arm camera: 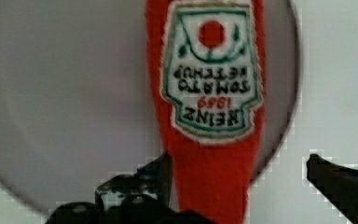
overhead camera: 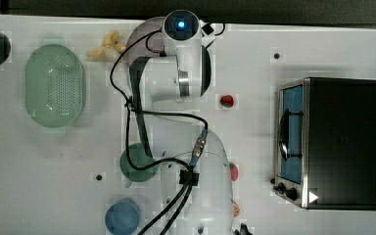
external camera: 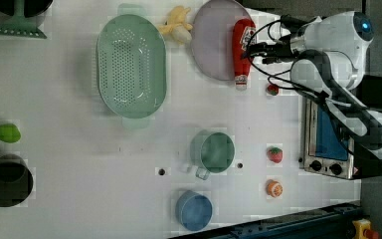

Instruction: Pick ketchup from plate and place it on table.

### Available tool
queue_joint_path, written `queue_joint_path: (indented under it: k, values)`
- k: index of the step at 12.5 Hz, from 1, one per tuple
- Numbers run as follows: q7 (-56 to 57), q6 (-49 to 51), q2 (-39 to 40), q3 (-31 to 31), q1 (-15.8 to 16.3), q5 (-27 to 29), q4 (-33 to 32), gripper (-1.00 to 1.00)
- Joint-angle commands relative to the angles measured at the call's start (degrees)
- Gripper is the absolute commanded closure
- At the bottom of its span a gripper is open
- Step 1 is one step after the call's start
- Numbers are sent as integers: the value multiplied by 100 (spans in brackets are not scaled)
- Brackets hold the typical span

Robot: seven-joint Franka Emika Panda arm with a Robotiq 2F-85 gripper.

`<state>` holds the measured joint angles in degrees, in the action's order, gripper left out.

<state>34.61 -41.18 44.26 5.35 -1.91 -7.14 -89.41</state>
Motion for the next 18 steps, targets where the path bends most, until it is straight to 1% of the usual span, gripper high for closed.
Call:
queue_joint_path:
  k: [1, 4, 5, 7, 8, 11, 14, 16, 18]
  values:
    - [259, -264, 208, 25, 78, 46, 301, -100]
    - [257, -679, 407, 15, 81, 46, 303, -100]
    - [259, -845, 456, 11, 80, 46, 302, -92]
    - [257, -936, 513, -11, 78, 46, 300, -43]
    - [258, -935, 504, -2, 82, 46, 304, -25]
    - [258, -926, 418, 34, 89, 47, 455, -25]
    - [164, -874, 17, 48, 78, 133, 476, -25]
    - [152, -395, -453, 47, 30, 355, 428, -25]
    - [153, 554, -1038, 40, -30, 522, 314, -25]
